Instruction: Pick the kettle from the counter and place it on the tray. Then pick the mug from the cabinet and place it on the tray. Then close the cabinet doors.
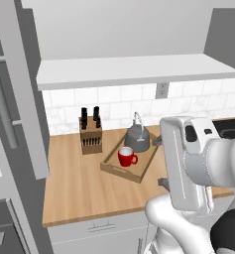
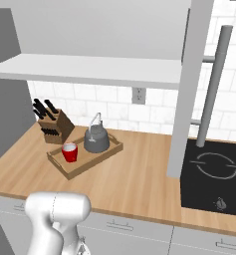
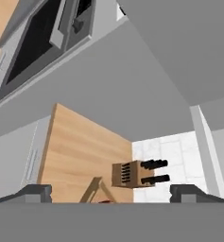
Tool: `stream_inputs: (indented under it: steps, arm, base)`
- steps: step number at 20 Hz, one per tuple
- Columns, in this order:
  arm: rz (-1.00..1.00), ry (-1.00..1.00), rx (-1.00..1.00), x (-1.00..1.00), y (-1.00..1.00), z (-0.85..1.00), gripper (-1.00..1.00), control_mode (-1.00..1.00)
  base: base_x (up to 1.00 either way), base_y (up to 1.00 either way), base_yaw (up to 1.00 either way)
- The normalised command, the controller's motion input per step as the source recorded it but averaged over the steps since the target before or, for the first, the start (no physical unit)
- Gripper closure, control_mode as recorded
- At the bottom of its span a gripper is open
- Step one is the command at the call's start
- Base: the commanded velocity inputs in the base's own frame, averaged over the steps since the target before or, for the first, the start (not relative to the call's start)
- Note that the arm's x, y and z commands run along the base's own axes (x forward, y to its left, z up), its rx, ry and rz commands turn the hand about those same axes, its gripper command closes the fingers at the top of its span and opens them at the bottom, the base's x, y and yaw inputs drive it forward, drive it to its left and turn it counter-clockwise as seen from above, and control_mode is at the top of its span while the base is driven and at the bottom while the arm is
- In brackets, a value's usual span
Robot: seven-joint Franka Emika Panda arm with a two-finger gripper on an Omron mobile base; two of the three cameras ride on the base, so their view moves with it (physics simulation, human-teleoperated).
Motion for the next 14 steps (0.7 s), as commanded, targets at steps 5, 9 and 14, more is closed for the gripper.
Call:
stream_inputs:
  steps: [5,9,14]
  arm:
    - [0.16,-0.05,0.0,-0.17,0.39,0.07,-1.0,-1.0]
    - [0.16,0.0,0.0,-0.32,0.31,0.2,-1.0,-1.0]
    - [0.14,-0.01,0.0,-0.38,0.26,0.22,-1.0,-1.0]
  base:
    - [0.0,0.0,0.0]
    - [0.0,0.0,0.0]
    - [0.0,0.0,0.0]
